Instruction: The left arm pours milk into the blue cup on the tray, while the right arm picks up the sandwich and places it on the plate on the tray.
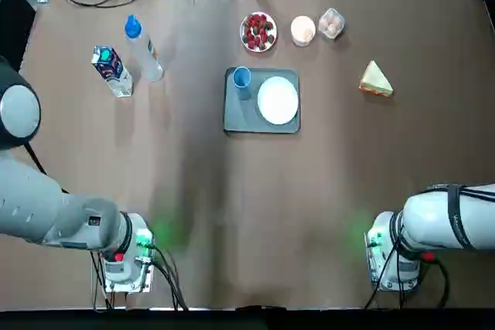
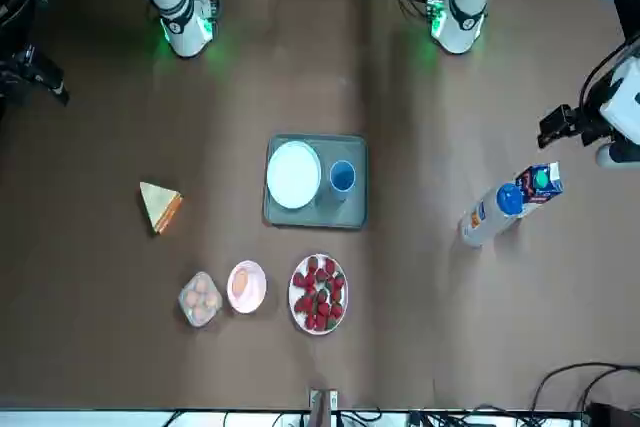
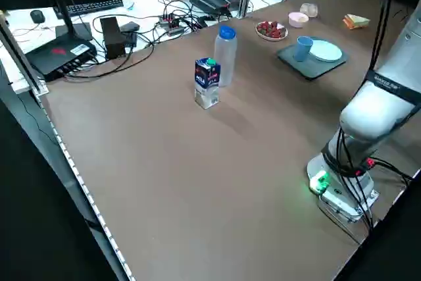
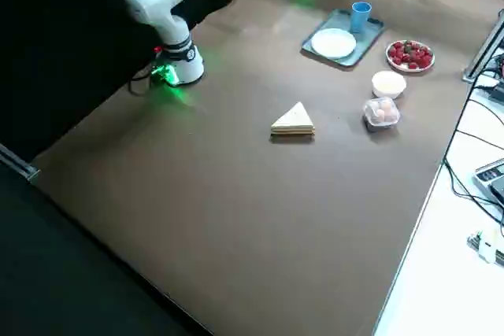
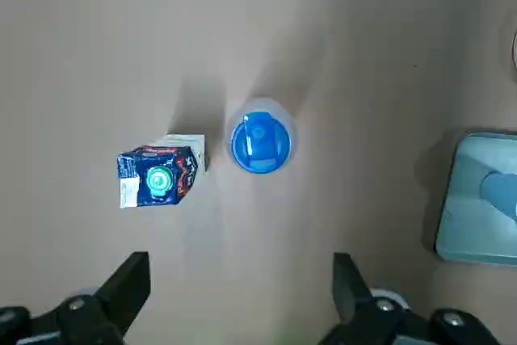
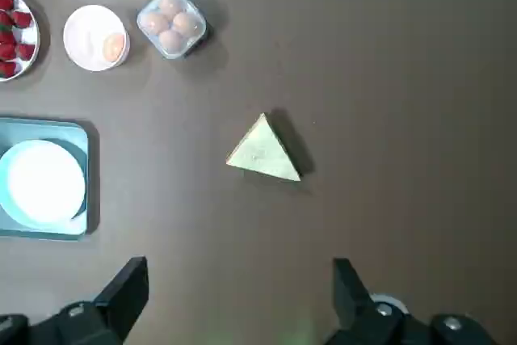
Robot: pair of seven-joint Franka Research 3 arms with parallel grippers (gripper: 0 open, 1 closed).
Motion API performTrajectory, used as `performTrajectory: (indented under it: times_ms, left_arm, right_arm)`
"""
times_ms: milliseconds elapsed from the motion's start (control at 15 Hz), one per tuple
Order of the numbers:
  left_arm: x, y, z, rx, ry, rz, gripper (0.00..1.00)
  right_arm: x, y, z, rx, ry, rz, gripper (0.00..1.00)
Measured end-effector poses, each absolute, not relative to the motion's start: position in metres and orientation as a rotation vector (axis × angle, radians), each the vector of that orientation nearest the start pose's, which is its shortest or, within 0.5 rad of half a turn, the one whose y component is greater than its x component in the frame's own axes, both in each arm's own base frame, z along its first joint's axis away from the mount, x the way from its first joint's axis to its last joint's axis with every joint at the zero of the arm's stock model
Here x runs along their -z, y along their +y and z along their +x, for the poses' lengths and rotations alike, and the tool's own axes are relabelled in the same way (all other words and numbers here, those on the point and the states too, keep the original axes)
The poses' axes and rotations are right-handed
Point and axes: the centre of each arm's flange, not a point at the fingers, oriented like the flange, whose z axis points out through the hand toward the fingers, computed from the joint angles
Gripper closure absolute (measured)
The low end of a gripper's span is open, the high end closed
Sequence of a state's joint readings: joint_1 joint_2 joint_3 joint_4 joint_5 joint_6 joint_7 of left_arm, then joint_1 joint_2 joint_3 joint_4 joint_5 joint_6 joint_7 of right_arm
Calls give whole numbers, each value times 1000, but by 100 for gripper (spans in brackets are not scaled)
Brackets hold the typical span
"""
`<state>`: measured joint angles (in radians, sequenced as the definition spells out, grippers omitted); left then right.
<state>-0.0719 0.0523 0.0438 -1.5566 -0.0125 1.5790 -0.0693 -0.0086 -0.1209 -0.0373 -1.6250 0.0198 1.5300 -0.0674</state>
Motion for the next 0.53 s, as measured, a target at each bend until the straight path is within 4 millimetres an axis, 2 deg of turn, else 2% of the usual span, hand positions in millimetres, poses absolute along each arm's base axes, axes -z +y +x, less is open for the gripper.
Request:
performTrajectory:
  times_ms: [533]
  left_arm:
    - [-596, -19, 572, -71, -59, -3136, 0]
  right_arm:
    - [-655, -23, 510, 10, -40, -3117, 0]
